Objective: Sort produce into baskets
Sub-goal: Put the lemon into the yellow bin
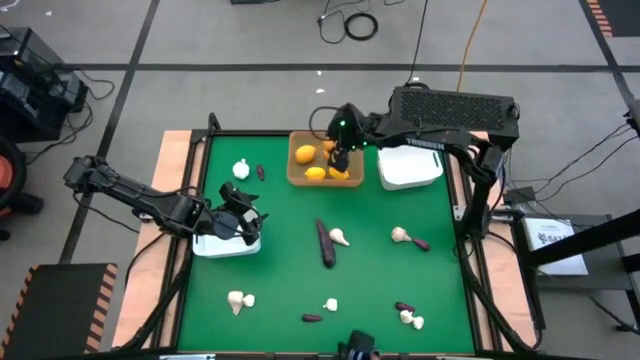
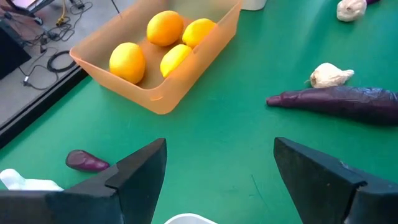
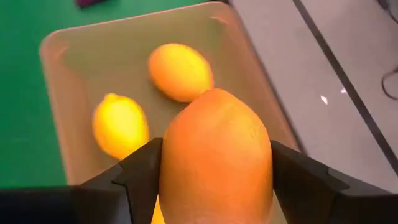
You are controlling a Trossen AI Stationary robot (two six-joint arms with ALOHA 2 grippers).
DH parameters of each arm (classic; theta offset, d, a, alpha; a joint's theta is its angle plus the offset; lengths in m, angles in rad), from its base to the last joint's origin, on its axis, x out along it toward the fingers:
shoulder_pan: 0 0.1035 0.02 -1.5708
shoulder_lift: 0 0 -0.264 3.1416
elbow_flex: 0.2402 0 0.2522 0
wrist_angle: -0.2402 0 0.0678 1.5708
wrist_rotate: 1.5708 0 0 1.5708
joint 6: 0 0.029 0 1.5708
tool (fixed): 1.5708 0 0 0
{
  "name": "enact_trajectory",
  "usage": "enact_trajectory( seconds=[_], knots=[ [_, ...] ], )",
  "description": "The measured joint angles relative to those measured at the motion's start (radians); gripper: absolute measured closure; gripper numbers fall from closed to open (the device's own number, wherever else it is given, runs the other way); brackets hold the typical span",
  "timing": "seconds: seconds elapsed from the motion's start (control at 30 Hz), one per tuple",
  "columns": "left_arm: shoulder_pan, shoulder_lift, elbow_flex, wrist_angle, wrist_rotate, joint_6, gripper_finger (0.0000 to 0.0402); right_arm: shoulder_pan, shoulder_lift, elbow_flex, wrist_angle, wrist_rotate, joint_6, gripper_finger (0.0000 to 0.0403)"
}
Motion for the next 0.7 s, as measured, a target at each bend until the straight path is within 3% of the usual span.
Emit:
enact_trajectory(
  seconds=[0.37,0.7],
  knots=[
    [0.000,0.000,0.000,0.005,0.000,0.001,0.0098,-0.056,-0.001,0.001,-0.115,-0.008,0.048,0.0148],
    [0.000,0.000,0.000,0.005,0.000,0.001,0.0098,-0.055,-0.001,0.001,-0.115,-0.010,0.089,0.0102]
  ],
)
